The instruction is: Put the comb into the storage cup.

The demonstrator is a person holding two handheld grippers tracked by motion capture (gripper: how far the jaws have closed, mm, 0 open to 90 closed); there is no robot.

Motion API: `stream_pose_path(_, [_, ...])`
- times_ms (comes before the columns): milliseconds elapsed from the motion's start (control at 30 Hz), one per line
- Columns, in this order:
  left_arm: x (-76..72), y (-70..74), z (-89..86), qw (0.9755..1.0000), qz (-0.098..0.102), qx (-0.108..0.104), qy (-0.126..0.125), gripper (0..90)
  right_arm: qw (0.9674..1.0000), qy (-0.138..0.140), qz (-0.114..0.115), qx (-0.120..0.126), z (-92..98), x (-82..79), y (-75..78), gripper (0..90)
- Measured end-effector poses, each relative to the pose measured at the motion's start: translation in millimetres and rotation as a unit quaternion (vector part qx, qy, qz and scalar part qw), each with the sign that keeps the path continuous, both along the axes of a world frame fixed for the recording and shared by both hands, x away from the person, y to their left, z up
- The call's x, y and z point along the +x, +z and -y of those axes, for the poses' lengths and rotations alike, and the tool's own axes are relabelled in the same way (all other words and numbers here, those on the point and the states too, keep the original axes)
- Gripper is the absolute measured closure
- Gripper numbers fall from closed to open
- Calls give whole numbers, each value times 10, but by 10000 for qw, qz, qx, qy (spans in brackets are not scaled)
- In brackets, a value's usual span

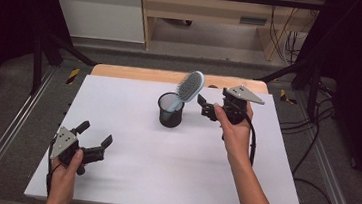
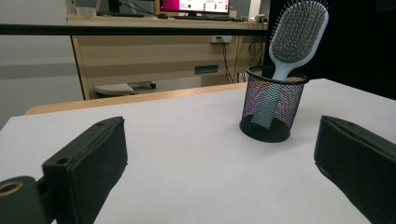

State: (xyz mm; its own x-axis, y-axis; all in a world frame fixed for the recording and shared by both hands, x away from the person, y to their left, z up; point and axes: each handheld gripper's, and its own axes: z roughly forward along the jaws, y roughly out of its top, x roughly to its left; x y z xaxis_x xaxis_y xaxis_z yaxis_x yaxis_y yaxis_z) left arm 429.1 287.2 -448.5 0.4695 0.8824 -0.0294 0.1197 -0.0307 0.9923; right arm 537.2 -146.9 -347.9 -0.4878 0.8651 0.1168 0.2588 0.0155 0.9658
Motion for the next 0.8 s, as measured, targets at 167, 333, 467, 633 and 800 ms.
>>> stream_pose_path(167, [-2, 0, 3, 10000, 1, 7, -2, 29, 9999, 54, 37, -103, 68, -60, -6, 50])
stream_pose_path(333, [0, -1, 2, 10000, -1, 4, 1, 28, 9999, 69, 68, -131, 105, -110, -13, 50])
stream_pose_path(467, [-4, 0, 4, 10000, 3, 9, -13, 15, 9998, 31, 130, -127, 154, -158, -10, 49])
stream_pose_path(633, [-3, 0, -2, 10000, -9, 3, 0, 15, 9997, 0, 214, -99, 226, -197, 4, 47])
stream_pose_path(800, [-4, 1, -10, 10000, -16, -17, 12, 15, 9997, -21, 228, -67, 257, -213, 9, 47])
